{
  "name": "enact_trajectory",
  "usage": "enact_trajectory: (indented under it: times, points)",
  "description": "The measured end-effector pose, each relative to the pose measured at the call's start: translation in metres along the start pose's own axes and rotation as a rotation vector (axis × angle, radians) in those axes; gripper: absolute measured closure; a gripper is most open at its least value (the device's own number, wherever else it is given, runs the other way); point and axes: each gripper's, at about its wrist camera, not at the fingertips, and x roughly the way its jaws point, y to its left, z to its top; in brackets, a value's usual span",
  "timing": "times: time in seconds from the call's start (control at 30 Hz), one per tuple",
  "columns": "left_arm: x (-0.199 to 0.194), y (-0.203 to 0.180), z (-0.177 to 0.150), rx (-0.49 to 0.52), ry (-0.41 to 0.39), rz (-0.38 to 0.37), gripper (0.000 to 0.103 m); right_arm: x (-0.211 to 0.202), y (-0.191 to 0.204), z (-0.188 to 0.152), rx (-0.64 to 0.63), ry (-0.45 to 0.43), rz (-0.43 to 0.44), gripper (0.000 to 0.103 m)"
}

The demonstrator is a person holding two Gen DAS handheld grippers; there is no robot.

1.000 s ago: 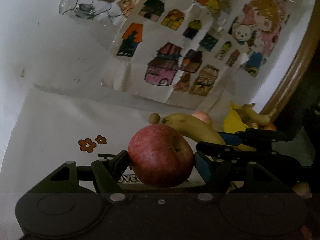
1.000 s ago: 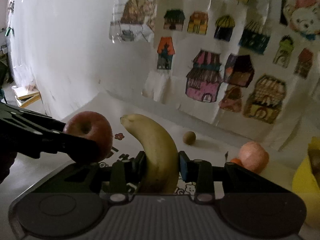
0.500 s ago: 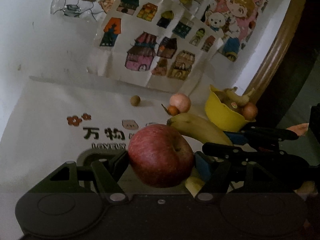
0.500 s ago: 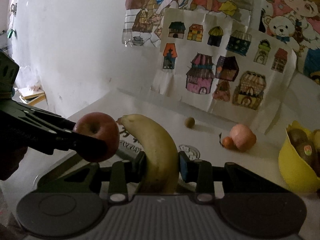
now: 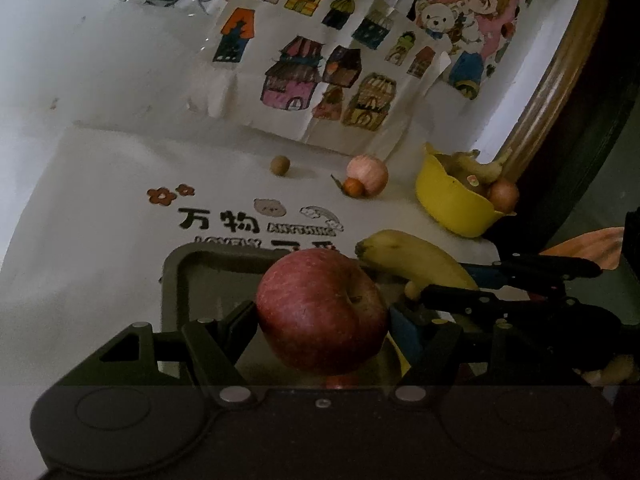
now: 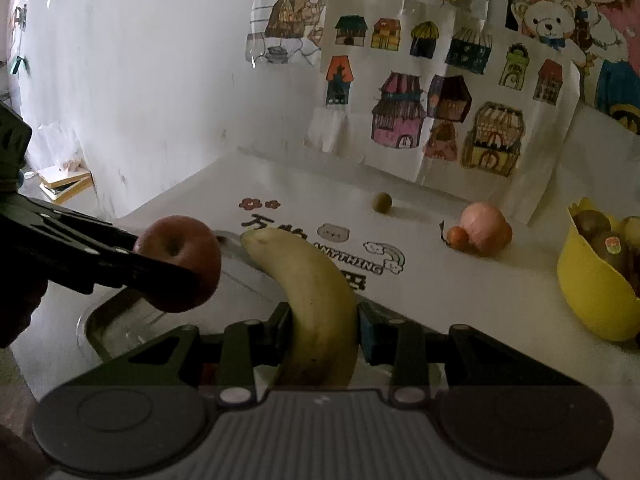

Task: Organize fruits
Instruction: 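Carry the apple and banana over the metal tray and open both tools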

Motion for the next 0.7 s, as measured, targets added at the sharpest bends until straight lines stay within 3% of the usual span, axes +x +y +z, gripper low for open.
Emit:
enact_trajectory:
  times: [0.7]
  points:
    - [0.004, 0.018, -0.022, -0.038, 0.059, 0.051, 0.030, 0.026, 0.014, -0.015, -0.030, 0.079, 0.045, 0.063]
